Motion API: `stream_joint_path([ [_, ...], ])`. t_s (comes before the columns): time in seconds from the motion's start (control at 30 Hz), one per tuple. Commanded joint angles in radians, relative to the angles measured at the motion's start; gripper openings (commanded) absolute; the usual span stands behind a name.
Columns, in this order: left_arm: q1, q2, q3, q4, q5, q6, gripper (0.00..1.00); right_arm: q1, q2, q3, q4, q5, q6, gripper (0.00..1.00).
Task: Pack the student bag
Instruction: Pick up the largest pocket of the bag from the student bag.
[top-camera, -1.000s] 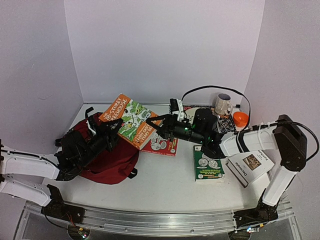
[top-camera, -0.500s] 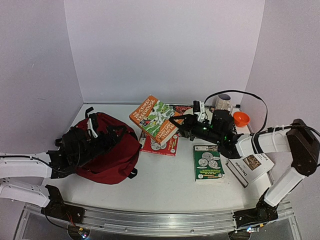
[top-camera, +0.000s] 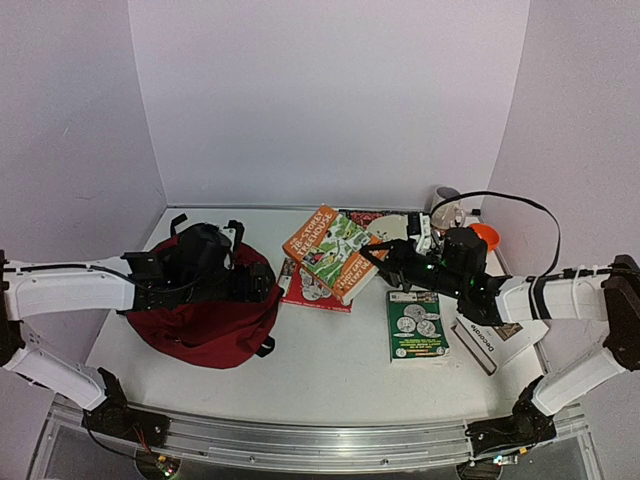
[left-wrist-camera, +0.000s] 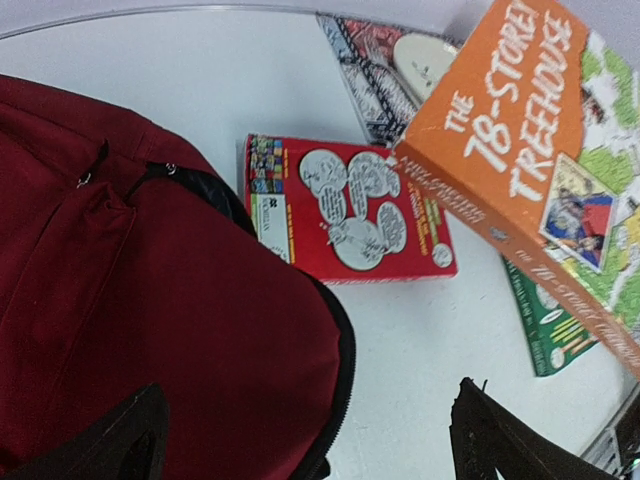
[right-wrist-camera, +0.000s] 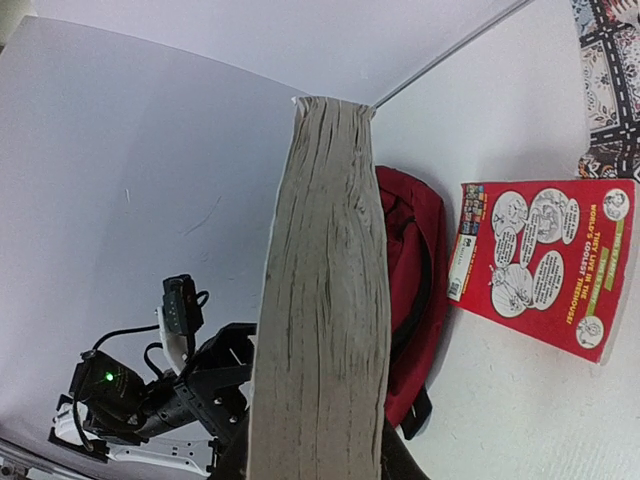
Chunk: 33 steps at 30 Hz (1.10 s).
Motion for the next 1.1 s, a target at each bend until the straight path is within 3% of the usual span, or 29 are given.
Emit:
stream_joint_path([
  [0.0, 0.001, 0.114, 0.11, -0.157, 0.006, 0.096, 1.0, -0.006, -0.107, 0.008, 0.08, 0.017, -0.039, 0.0],
  [0.2, -0.003, 0.266, 0.211, -0.263, -0.028, 0.115, 0.99, -0.007, -0.136, -0.003, 0.034, 0.024, -0.053, 0.0],
  [0.33, -0.007, 0.325, 0.245, -0.323, -0.018, 0.118, 0.88, -0.006, -0.144, -0.009, 0.021, 0.024, -0.055, 0.0],
  [0.4, -0.011, 0.324, 0.245, -0.325, 0.03, 0.113, 0.76, -0.006, -0.148, -0.009, 0.013, 0.024, -0.059, 0.0],
  [0.57, -0.017, 0.302, 0.245, -0.321, 0.158, 0.069, 0.29, -0.007, -0.151, -0.009, 0.002, 0.022, -0.064, 0.0],
  [0.7, -0.021, 0.286, 0.261, -0.321, 0.201, 0.039, 0.04, -0.007, -0.147, -0.002, -0.002, 0.002, -0.069, 0.0],
  [0.77, -0.021, 0.267, 0.275, -0.322, 0.208, 0.027, 0.0, -0.006, -0.146, 0.0, -0.006, -0.013, -0.073, 0.0],
  [1.07, -0.018, 0.193, 0.416, -0.374, 0.197, -0.01, 0.0, -0.007, -0.184, -0.008, -0.09, -0.065, -0.068, 0.0],
])
